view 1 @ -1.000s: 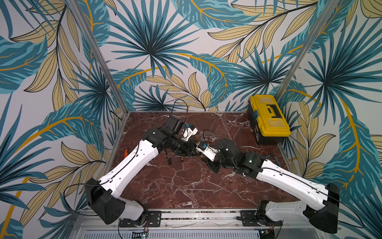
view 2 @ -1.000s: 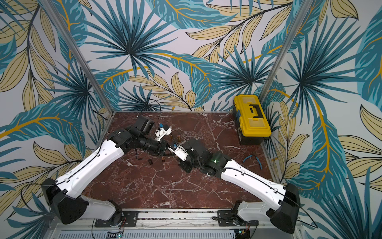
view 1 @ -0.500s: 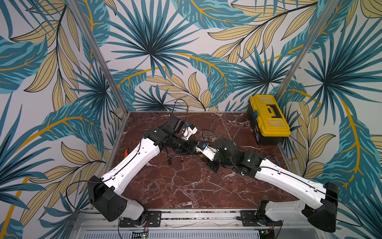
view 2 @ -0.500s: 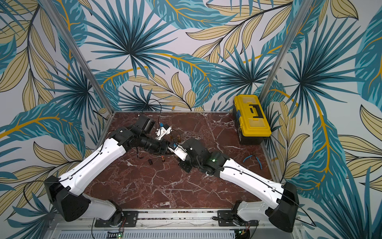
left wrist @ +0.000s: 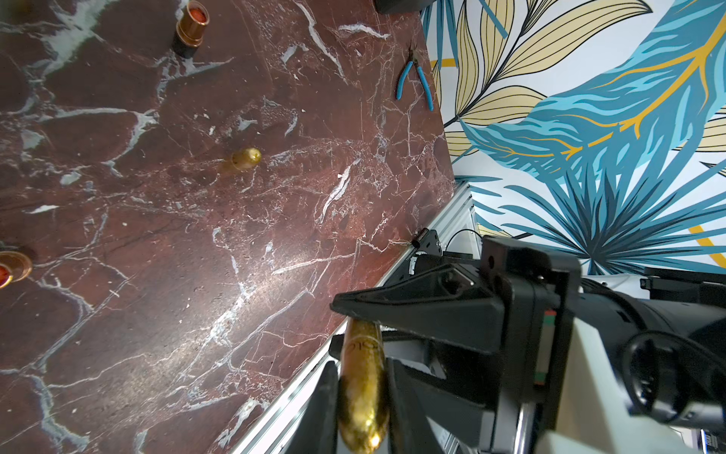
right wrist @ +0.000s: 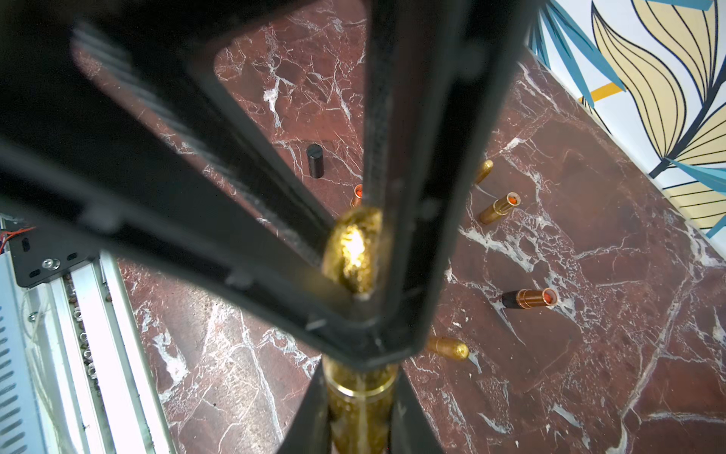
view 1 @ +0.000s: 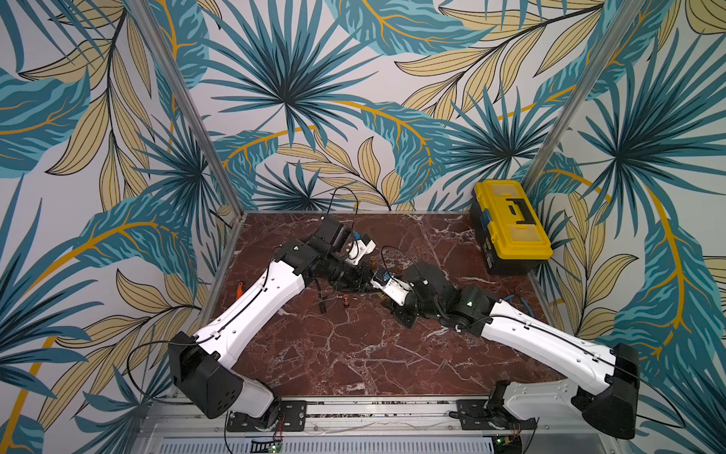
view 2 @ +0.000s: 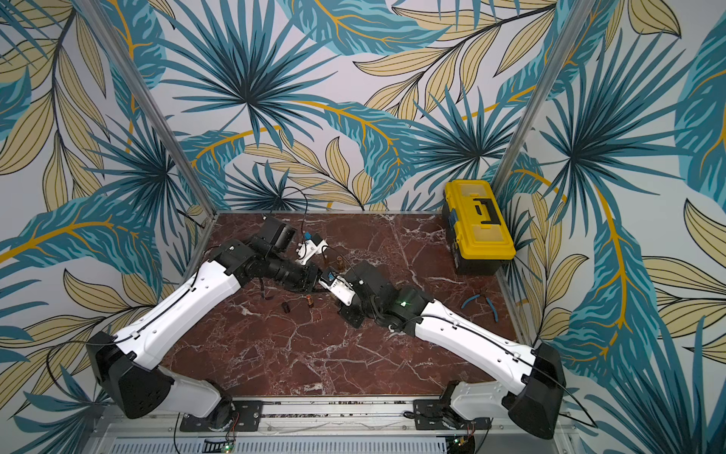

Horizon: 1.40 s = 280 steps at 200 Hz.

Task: Open the lipstick cap
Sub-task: Open the cover of the lipstick, then place the cover at the center of the board.

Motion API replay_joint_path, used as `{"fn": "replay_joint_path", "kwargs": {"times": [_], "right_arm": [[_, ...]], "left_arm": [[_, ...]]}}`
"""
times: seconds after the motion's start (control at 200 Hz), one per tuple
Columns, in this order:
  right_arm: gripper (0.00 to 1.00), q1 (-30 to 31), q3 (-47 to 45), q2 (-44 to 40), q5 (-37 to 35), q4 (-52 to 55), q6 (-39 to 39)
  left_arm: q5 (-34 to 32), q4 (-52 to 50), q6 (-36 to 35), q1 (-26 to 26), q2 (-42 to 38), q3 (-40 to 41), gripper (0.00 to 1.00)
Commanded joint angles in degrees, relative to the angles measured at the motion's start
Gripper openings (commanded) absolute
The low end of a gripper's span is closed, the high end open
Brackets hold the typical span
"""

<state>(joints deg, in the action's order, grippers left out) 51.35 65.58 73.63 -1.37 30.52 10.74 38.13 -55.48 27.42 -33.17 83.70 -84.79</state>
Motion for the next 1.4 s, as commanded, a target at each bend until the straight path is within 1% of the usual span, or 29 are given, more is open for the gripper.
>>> {"fn": "replay_joint_path", "kwargs": {"times": [0.0,0.08,0.16,0.295,0.511,0.591,0.696,0.746,0.841,0.916,1.032,1.197,1.292,1.397], "right_arm": [[0.06,-0.02,0.87,-0.22,-0.73,0.92,-0.73],[0.04,0.03,0.14,-0.87,-0.97,1.26,-1.24],[0.03,-0.02,-1.02,-2.00,-1.14,1.68,-2.01],[0.03,0.04,-2.39,-3.64,-1.46,3.25,-3.11],[0.02,0.30,-2.26,-3.07,-2.49,5.35,-3.36],[0.02,0.38,-2.04,-2.70,-2.98,6.03,-3.76],[0.02,0.32,-2.45,-3.42,-3.15,6.13,-4.83],[0.02,0.33,-2.80,-4.26,-3.24,5.74,-5.31],[0.02,0.33,-3.09,-6.28,-4.21,5.42,-5.91],[0.03,0.33,-3.17,-8.65,-5.08,5.29,-6.52],[0.03,0.33,-3.77,-13.11,-6.20,4.10,-7.34],[0.03,0.33,-4.93,-17.91,-8.26,2.62,-7.92],[0.04,0.33,-4.76,-17.95,-8.77,3.35,-7.89],[0.04,0.33,-5.04,-17.42,-8.49,3.45,-8.04]], "left_arm": [[-0.94,0.38,-0.99,0.20,-0.86,-0.81,0.08],[-2.02,0.46,-0.88,0.75,-1.49,-0.98,0.08],[-2.21,0.44,-0.70,1.88,-1.77,-1.44,0.07],[-0.85,0.38,-1.04,4.11,-1.79,-3.14,0.06],[0.23,-0.86,-2.38,6.60,-1.27,-5.76,0.07],[-0.91,-2.20,-3.69,7.85,-1.11,-6.67,0.07],[-6.29,-3.05,-5.07,8.32,0.40,-6.48,0.08],[-10.14,-3.05,-5.55,7.77,1.86,-5.80,0.08],[-19.76,-2.96,-6.66,4.41,5.92,-5.53,0.10],[-23.75,-2.82,-6.59,2.03,10.36,-6.62,0.10],[-32.81,-2.07,-7.45,-2.43,16.98,-8.89,0.10],[-35.84,1.25,-7.88,-5.24,25.50,-11.58,0.10],[-38.65,3.13,-7.80,-5.55,28.75,-11.89,0.10],[-40.73,6.56,-7.98,-5.51,30.94,-10.29,0.10]]}}
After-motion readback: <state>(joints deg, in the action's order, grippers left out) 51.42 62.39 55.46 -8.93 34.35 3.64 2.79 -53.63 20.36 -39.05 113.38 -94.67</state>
